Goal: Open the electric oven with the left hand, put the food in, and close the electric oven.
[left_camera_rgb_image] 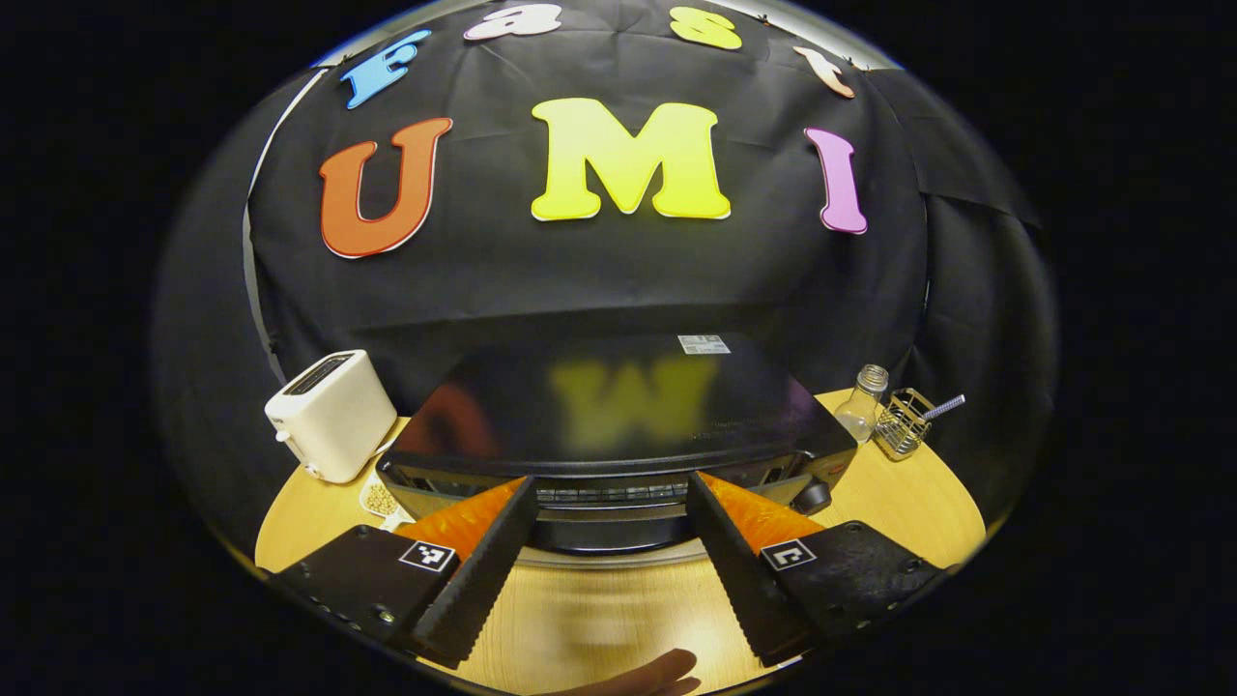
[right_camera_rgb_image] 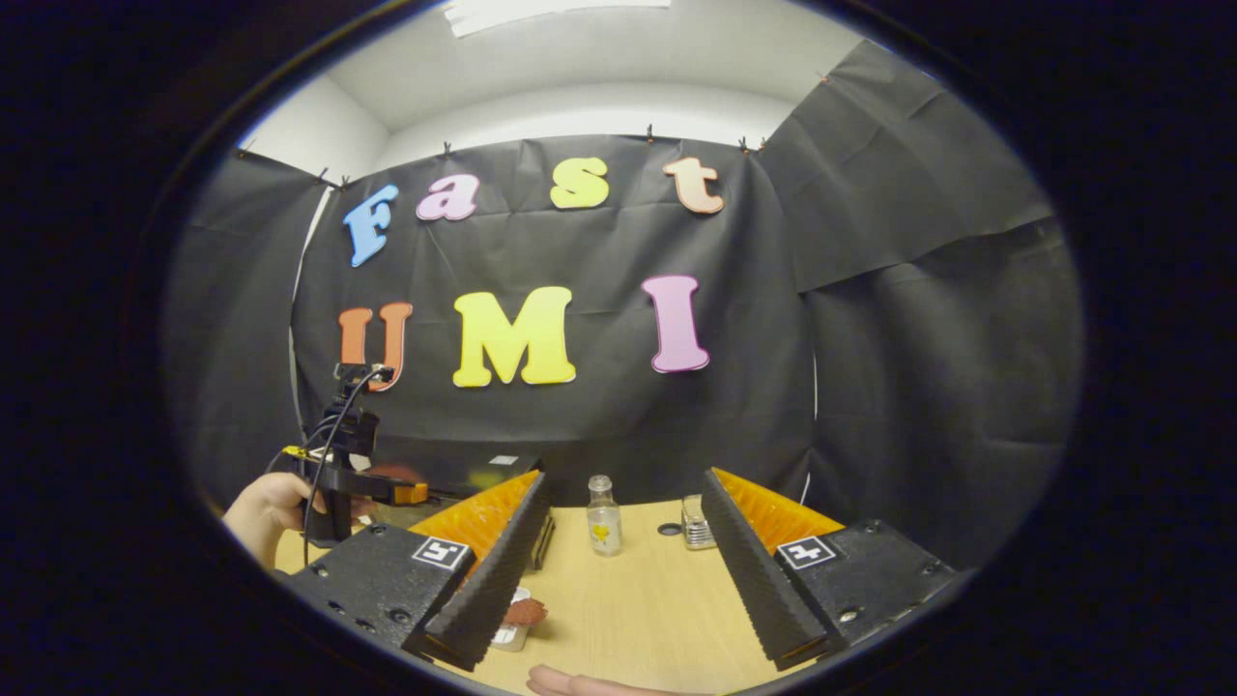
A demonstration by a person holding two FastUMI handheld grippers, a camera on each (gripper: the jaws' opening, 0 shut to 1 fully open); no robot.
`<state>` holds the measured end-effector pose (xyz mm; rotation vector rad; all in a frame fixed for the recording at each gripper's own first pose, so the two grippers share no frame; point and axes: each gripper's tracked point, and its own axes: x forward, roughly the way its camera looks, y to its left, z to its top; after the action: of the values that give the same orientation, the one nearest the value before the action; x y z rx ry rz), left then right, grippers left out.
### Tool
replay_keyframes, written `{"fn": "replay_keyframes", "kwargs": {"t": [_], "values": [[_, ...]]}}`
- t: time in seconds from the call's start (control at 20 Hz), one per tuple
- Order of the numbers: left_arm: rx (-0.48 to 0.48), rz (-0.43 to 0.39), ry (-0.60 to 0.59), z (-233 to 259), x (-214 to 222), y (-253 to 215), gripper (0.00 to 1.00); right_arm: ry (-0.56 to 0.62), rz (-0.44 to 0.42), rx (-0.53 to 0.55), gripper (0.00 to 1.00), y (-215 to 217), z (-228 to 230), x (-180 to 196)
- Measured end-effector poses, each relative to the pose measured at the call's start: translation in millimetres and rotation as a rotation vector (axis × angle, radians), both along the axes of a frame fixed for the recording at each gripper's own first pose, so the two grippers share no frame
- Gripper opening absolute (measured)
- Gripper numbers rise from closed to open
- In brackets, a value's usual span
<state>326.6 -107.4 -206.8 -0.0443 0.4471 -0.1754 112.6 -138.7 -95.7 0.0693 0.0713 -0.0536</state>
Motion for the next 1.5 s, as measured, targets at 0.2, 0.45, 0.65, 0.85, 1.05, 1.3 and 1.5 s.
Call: {"fn": "replay_keyframes", "kwargs": {"t": [0.2, 0.45, 0.65, 0.85, 1.05, 1.3, 1.5], "values": [[-0.011, -0.003, -0.035, -7, -27, 3, 0.99, 0.026, 0.0, -0.012, 0.98, 1, -10, -1], [-0.001, 0.008, -0.026, -23, -62, 3, 0.99, 0.051, 0.015, -0.01, 1.0, 7, -23, 2], [0.0, 0.009, -0.014, -45, -86, 3, 0.99, 0.076, 0.028, -0.003, 1.0, 11, -33, 6], [0.007, 0.009, 0.002, -67, -107, 5, 0.99, 0.105, 0.029, 0.002, 1.0, 11, -44, 8], [0.009, 0.007, 0.053, -97, -126, 3, 0.99, 0.119, 0.039, 0.011, 1.0, 14, -49, 9], [0.004, 0.008, 0.156, -149, -146, 4, 0.95, 0.163, 0.044, 0.041, 1.0, 14, -63, 14], [-0.009, 0.011, 0.152, -153, -149, 1, 0.95, 0.217, 0.073, 0.066, 0.98, 21, -78, 17]]}}
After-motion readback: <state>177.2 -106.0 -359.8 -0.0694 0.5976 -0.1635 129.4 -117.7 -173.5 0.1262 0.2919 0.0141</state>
